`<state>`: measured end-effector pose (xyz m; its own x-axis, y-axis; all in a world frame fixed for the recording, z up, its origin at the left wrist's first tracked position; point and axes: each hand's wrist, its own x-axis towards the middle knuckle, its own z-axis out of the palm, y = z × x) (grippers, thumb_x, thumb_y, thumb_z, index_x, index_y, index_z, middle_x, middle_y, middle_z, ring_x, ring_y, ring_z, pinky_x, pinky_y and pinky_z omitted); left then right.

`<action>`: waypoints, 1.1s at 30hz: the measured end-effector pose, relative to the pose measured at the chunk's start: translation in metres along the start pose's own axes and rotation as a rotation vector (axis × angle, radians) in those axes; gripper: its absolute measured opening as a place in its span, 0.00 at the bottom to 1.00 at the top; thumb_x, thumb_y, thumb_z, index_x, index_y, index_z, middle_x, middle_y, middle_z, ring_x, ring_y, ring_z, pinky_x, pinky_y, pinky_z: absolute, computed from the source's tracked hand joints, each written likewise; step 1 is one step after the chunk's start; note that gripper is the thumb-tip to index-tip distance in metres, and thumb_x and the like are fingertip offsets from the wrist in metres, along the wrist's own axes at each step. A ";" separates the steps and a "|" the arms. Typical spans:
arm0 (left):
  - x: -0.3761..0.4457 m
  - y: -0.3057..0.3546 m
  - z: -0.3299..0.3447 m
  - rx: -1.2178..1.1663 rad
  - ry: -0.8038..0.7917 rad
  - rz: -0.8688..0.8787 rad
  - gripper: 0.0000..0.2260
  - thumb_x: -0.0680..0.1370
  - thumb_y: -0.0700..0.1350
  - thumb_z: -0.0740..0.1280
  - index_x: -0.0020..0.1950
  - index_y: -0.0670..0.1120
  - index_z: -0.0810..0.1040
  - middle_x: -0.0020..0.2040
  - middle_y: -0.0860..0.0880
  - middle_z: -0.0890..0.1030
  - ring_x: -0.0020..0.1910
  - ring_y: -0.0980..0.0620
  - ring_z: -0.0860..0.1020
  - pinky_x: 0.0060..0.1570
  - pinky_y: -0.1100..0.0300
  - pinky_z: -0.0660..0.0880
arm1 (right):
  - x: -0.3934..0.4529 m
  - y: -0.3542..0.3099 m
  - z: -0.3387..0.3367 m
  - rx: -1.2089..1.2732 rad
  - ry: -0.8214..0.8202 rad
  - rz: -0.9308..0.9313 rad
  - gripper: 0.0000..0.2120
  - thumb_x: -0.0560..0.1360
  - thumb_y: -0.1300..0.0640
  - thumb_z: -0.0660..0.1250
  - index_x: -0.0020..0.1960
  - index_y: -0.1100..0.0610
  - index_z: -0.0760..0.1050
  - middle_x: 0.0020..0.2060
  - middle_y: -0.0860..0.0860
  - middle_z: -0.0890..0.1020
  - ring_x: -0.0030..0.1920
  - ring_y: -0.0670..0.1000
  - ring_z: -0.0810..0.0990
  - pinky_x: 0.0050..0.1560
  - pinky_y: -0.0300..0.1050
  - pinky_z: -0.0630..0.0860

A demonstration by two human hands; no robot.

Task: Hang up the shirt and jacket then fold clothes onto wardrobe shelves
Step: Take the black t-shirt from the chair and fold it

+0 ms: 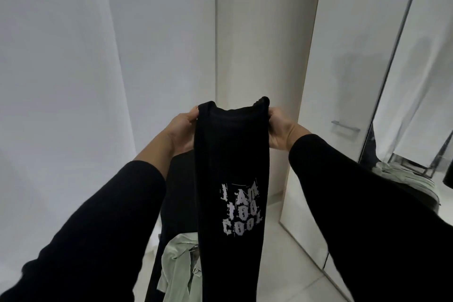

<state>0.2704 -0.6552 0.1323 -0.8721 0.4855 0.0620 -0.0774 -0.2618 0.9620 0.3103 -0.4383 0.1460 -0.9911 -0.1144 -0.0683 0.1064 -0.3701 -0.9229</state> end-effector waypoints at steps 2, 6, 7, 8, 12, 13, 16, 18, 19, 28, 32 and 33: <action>-0.002 -0.003 -0.004 0.010 -0.026 -0.019 0.15 0.83 0.51 0.52 0.58 0.53 0.78 0.51 0.50 0.83 0.45 0.52 0.83 0.43 0.57 0.79 | 0.003 0.001 0.003 0.004 -0.014 -0.013 0.18 0.81 0.52 0.52 0.46 0.62 0.75 0.39 0.54 0.71 0.39 0.51 0.72 0.37 0.42 0.79; -0.006 -0.007 -0.017 -0.057 -0.018 -0.022 0.14 0.83 0.50 0.53 0.58 0.51 0.78 0.49 0.48 0.83 0.43 0.52 0.84 0.44 0.57 0.80 | 0.010 0.006 0.011 0.032 -0.002 -0.040 0.18 0.82 0.52 0.52 0.40 0.60 0.71 0.34 0.51 0.68 0.33 0.49 0.70 0.31 0.40 0.77; -0.007 -0.007 -0.021 -0.075 -0.021 -0.025 0.15 0.83 0.50 0.53 0.60 0.50 0.77 0.48 0.48 0.83 0.42 0.51 0.84 0.41 0.58 0.81 | 0.015 0.007 0.013 0.023 0.006 -0.048 0.17 0.81 0.52 0.52 0.40 0.59 0.71 0.35 0.51 0.69 0.33 0.48 0.70 0.34 0.41 0.76; -0.007 -0.008 -0.026 -0.083 -0.021 -0.030 0.15 0.83 0.50 0.53 0.63 0.49 0.76 0.48 0.48 0.83 0.41 0.51 0.84 0.39 0.59 0.81 | 0.020 0.010 0.015 0.006 0.017 -0.050 0.16 0.81 0.52 0.53 0.42 0.59 0.72 0.36 0.52 0.70 0.35 0.49 0.71 0.39 0.42 0.75; -0.005 -0.011 -0.045 -0.122 -0.015 -0.041 0.17 0.83 0.51 0.53 0.66 0.46 0.73 0.45 0.47 0.83 0.38 0.52 0.84 0.35 0.60 0.81 | 0.038 0.023 0.016 -0.010 0.173 -0.069 0.16 0.81 0.51 0.54 0.47 0.60 0.76 0.42 0.54 0.80 0.42 0.53 0.79 0.51 0.47 0.77; -0.003 -0.012 -0.051 -0.141 -0.003 -0.042 0.17 0.83 0.50 0.53 0.67 0.45 0.72 0.46 0.47 0.82 0.38 0.51 0.84 0.34 0.60 0.80 | 0.041 0.026 0.015 -0.013 0.221 -0.081 0.16 0.81 0.50 0.55 0.48 0.60 0.76 0.44 0.54 0.81 0.44 0.54 0.81 0.52 0.49 0.78; 0.006 -0.017 -0.072 -0.181 0.016 -0.054 0.19 0.83 0.50 0.53 0.70 0.44 0.69 0.50 0.45 0.80 0.40 0.50 0.84 0.37 0.58 0.81 | 0.052 0.038 0.008 0.006 0.304 -0.081 0.15 0.82 0.50 0.55 0.51 0.59 0.75 0.48 0.56 0.81 0.46 0.54 0.81 0.50 0.49 0.80; 0.014 -0.021 -0.081 -0.188 0.039 -0.068 0.18 0.83 0.50 0.53 0.68 0.44 0.71 0.51 0.45 0.79 0.40 0.50 0.84 0.37 0.58 0.81 | 0.064 0.048 0.005 0.022 0.303 -0.036 0.17 0.82 0.49 0.54 0.55 0.60 0.74 0.51 0.57 0.80 0.49 0.55 0.81 0.50 0.50 0.80; 0.018 -0.023 -0.084 -0.190 0.049 -0.076 0.17 0.83 0.50 0.53 0.65 0.44 0.72 0.49 0.45 0.80 0.39 0.51 0.84 0.36 0.59 0.80 | 0.072 0.053 0.004 0.029 0.305 -0.019 0.18 0.82 0.49 0.54 0.58 0.61 0.74 0.52 0.58 0.80 0.49 0.55 0.81 0.48 0.50 0.81; 0.096 -0.027 -0.134 -0.169 0.167 -0.160 0.16 0.83 0.52 0.54 0.54 0.43 0.77 0.40 0.46 0.83 0.35 0.51 0.84 0.32 0.60 0.80 | 0.188 0.067 -0.007 0.071 0.264 0.041 0.19 0.82 0.49 0.53 0.62 0.61 0.72 0.50 0.59 0.80 0.50 0.57 0.80 0.46 0.50 0.80; 0.140 -0.023 -0.160 -0.138 0.262 -0.135 0.15 0.83 0.51 0.53 0.54 0.45 0.77 0.43 0.46 0.81 0.36 0.51 0.84 0.33 0.60 0.80 | 0.251 0.064 -0.012 0.076 0.231 0.064 0.21 0.82 0.47 0.54 0.65 0.61 0.71 0.50 0.59 0.79 0.52 0.58 0.79 0.49 0.51 0.78; 0.149 -0.022 -0.165 -0.131 0.285 -0.132 0.15 0.83 0.51 0.53 0.54 0.45 0.77 0.44 0.46 0.81 0.37 0.51 0.84 0.34 0.59 0.80 | 0.263 0.063 -0.012 0.074 0.226 0.062 0.21 0.82 0.47 0.54 0.65 0.61 0.71 0.51 0.59 0.79 0.52 0.58 0.79 0.48 0.51 0.79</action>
<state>0.0624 -0.7144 0.0767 -0.9490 0.2745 -0.1550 -0.2436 -0.3266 0.9132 0.0551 -0.4804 0.0655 -0.9744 0.0665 -0.2149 0.1653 -0.4362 -0.8846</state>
